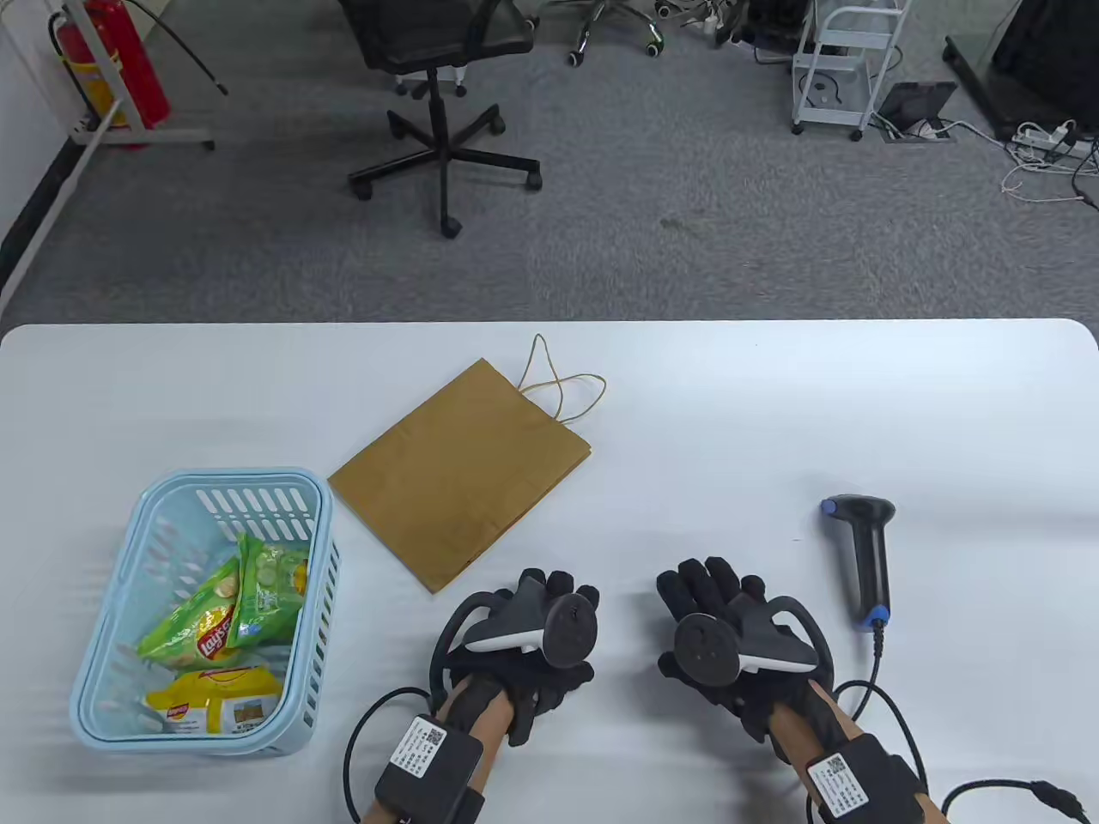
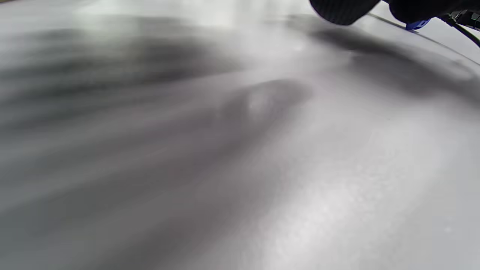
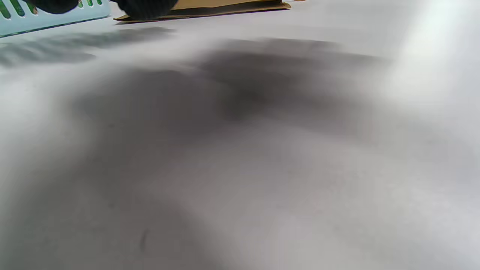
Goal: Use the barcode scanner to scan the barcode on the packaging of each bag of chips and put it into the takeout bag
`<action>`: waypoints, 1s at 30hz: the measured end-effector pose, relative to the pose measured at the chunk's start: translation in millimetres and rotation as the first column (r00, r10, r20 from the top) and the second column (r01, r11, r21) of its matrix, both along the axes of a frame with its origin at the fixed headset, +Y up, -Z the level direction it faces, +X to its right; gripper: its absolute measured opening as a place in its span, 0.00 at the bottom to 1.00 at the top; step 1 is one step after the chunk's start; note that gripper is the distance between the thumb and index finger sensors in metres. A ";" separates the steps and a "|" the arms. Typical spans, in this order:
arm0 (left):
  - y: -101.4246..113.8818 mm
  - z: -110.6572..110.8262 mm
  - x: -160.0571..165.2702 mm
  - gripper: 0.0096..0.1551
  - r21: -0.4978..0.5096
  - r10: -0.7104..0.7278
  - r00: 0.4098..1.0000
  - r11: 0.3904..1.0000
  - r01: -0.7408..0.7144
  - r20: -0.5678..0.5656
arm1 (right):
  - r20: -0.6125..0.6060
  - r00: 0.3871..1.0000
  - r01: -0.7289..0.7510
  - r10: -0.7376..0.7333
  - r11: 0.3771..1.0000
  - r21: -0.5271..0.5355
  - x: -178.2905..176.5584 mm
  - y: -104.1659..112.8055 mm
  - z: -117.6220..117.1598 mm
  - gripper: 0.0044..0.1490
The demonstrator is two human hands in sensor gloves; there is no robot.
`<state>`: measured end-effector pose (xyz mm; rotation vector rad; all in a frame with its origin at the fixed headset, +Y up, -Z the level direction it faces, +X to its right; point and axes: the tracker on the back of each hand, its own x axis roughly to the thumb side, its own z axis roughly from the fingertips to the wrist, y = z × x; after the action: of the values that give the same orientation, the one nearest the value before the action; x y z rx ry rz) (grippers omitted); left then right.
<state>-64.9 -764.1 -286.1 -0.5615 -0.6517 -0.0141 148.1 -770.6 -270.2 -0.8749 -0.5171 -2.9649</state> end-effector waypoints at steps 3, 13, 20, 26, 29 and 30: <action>-1.6 0.2 0.4 0.51 -0.006 -0.020 1.000 1.000 0.020 0.003 | -0.004 1.000 -0.001 0.001 1.000 0.006 -0.5 -0.1 0.4 0.59; -1.1 -14.5 -16.3 0.51 0.040 -0.067 0.990 0.997 0.073 -0.120 | 0.021 1.000 0.009 -0.010 1.000 0.020 4.3 2.2 -1.7 0.59; 7.8 -63.7 -55.1 0.56 0.031 -0.116 0.896 0.989 0.143 -0.429 | 0.041 0.999 0.012 -0.012 1.000 0.003 4.1 1.4 -5.2 0.59; -2.7 -102.6 -79.9 0.61 -0.032 -0.151 0.796 0.986 0.163 -0.586 | 0.027 1.000 0.013 -0.012 1.000 -0.023 2.6 -3.4 -5.7 0.59; -17.8 -111.7 -92.6 0.64 -0.075 -0.145 0.759 0.989 0.126 -0.635 | 0.023 1.000 0.014 -0.014 0.999 -0.034 2.0 -6.3 -7.1 0.59; -21.8 -112.9 -95.4 0.64 -0.093 -0.147 0.754 0.989 0.113 -0.640 | 0.023 1.000 0.014 -0.013 0.999 -0.037 1.8 -6.9 -7.7 0.59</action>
<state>-160.3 -785.9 -399.0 -0.6119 0.0721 0.0644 149.9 -777.5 -277.9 -0.8518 -0.5710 -2.9905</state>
